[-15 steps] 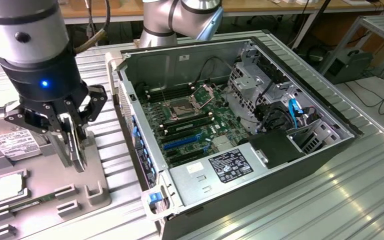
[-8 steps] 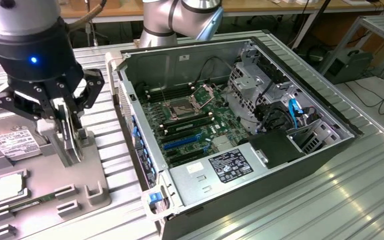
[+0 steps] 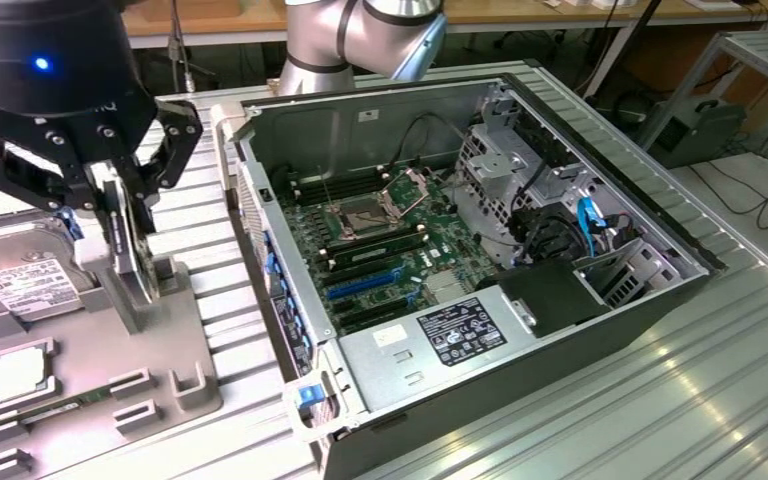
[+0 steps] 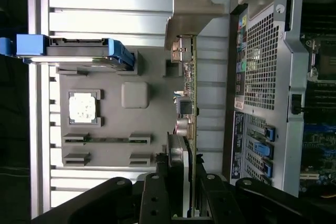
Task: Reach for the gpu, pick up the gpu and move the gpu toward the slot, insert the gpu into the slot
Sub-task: 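Pick up the gpu and move the gpu toward the slot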
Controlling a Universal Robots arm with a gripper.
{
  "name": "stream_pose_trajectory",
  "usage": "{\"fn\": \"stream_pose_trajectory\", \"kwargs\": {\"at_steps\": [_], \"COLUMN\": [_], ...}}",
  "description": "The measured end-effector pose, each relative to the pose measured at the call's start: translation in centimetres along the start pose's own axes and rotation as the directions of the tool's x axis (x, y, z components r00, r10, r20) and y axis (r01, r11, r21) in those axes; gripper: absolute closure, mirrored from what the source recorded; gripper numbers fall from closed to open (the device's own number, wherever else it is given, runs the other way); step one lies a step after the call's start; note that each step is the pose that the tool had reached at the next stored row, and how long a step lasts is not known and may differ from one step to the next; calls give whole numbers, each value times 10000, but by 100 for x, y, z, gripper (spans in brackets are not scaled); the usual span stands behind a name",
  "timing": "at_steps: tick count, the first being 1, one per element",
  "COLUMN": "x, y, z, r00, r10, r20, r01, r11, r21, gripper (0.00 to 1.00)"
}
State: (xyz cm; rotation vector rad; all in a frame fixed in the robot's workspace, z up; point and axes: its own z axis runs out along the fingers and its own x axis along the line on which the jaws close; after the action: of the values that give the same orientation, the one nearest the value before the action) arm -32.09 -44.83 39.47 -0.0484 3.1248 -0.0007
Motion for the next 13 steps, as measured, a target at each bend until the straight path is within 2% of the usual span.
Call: {"fn": "stream_pose_trajectory", "kwargs": {"at_steps": [2, 3, 4, 5, 6, 9, 11, 12, 13], "x": [-1, -1, -1, -3, -4, -5, -6, -9, -94], "y": [0, 1, 4, 13, 16, 21, 21, 27, 26], "z": [-63, -95, -108, -163, -242, -258, -261, -371, -380], "r00": [10000, 10000, 10000, 10000, 10000, 10000, 10000, 10000, 10000], "r10": [0, 0, 0, -7, -8, -5, -5, -5, -5], "r20": [0, -1, -1, -13, -13, -10, -8, 0, 5], "r01": [0, 0, 0, 7, 8, 5, 5, 5, 5], "r11": [10000, 10000, 9999, 9991, 9989, 9994, 9995, 9994, 9994], "r21": [17, 45, 116, 430, 459, 332, 330, 333, 335], "gripper": [72, 72, 72, 72, 72, 72, 72, 72, 72]}}
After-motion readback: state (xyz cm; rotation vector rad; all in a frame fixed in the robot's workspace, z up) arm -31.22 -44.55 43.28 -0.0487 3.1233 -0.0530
